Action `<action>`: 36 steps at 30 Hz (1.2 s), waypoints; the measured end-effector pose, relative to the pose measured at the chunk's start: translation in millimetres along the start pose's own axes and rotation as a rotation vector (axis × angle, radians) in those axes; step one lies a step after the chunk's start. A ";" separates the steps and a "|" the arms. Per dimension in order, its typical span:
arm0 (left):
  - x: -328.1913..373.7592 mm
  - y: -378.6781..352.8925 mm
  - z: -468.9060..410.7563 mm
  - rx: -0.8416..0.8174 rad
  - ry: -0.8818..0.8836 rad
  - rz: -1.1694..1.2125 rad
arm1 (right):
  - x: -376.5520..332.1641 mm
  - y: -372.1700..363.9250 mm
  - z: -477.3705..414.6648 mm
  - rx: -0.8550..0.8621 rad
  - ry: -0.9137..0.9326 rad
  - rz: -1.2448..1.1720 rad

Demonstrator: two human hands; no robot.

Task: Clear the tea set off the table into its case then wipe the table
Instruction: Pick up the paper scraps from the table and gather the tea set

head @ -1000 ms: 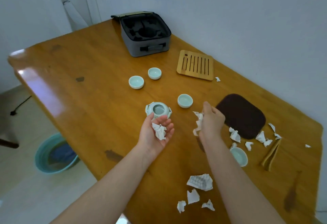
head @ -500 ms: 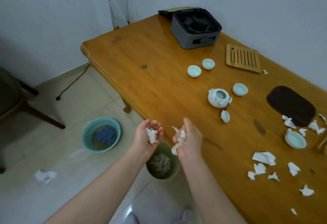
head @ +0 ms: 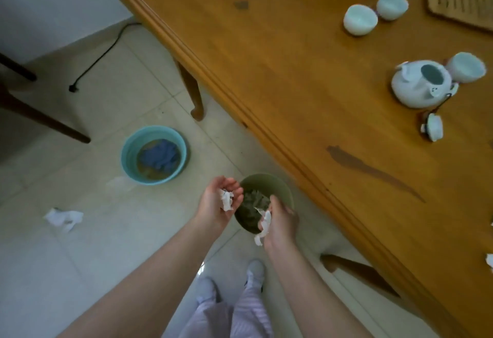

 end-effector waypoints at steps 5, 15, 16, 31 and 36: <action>-50.7 10.2 -73.7 0.032 0.095 0.013 | 35.4 10.3 -79.0 0.190 -0.140 -0.046; -106.0 11.2 -174.7 0.024 0.160 -0.014 | 90.2 7.8 -213.0 0.274 -0.192 -0.164; -108.1 11.6 -180.0 0.028 0.164 -0.010 | 97.4 7.3 -225.7 0.249 -0.204 -0.242; -101.7 22.7 -177.5 0.091 0.108 -0.265 | 83.1 -2.4 -235.3 -0.006 -0.404 -0.254; -87.0 14.6 -130.8 0.056 0.062 -0.278 | 56.7 -13.4 -182.9 -0.067 -0.405 -0.248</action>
Point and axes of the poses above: each hand's wrist, its own z-axis away from the middle knuckle, its own y-axis out of the back of the hand, x = y × z, the point moved 5 cm from there along -z, towards the middle knuckle, and after that the axes turned 8 degrees about x, right-handed, at the moved point
